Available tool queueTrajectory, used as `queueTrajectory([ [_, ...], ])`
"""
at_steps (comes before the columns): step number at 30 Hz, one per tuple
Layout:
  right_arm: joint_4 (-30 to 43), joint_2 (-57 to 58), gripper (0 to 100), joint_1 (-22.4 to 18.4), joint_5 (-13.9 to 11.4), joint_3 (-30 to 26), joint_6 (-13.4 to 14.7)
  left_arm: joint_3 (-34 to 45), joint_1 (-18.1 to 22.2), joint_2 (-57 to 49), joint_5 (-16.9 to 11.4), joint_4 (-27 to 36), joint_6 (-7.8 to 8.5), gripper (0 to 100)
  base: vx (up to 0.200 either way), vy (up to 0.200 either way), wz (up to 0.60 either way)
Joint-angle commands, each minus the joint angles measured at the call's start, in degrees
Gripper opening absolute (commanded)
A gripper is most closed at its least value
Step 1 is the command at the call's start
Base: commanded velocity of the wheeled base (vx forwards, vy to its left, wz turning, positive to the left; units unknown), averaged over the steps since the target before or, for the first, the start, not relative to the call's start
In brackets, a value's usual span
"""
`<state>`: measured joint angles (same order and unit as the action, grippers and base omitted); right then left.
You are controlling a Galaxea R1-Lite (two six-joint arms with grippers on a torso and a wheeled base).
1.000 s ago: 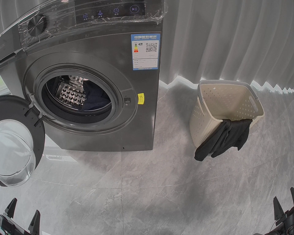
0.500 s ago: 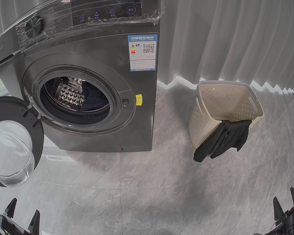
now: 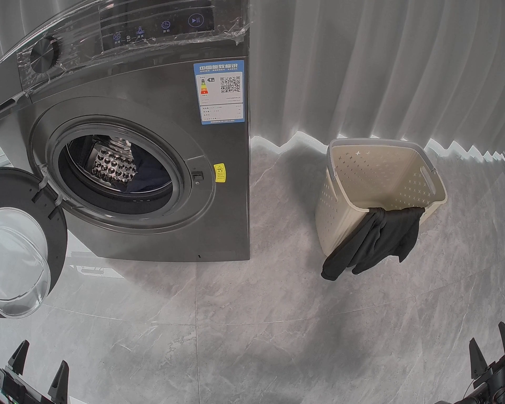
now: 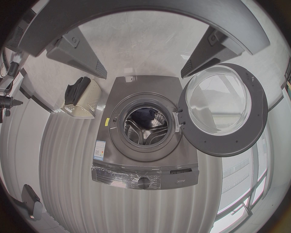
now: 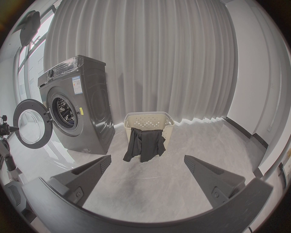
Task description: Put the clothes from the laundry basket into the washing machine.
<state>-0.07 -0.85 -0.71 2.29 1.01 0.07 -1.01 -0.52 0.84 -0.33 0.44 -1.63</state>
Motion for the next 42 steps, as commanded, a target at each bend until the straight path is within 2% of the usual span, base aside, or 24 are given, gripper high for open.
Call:
queueTrajectory([
  [1, 0.0, 0.9, 100, 0.0, 0.0, -1.0, 0.0, 0.9, 0.0, -0.8, 0.0, 0.0, 0.05, 100, 0.0, -0.2, 0.0],
  [9, 0.0, 0.9, 100, 0.0, 0.0, -1.0, 0.0, 0.9, 0.0, -0.8, -0.1, 0.0, 0.14, 100, 0.0, -0.2, 0.0],
  [16, 0.0, 0.9, 100, 0.0, 0.0, -1.0, 0.0, 0.9, 0.0, -0.8, 0.0, 0.0, -0.56, 100, 0.0, 0.0, 0.0],
  [21, 0.0, 0.9, 100, 0.0, 0.0, -1.0, 0.0, 0.9, 0.0, -0.8, 0.0, 0.0, -0.21, 100, 0.0, 0.0, 0.0],
  [29, 0.0, 0.9, 100, 0.0, 0.0, -1.0, 0.0, 0.9, 0.0, -0.8, 0.0, 0.0, -0.56, 100, 0.0, -0.2, 0.0],
  [39, 0.0, 0.9, 100, 0.0, 0.0, -1.0, 0.0, 0.9, 0.0, -0.8, -0.3, 0.0, 0.23, 100, 0.0, -0.02, 0.0],
  [42, 0.0, 0.9, 100, 0.0, 0.0, -1.0, 0.0, 0.9, 0.0, -0.8, -0.4, 0.0, 0.84, 100, 0.0, -0.2, 0.0],
])
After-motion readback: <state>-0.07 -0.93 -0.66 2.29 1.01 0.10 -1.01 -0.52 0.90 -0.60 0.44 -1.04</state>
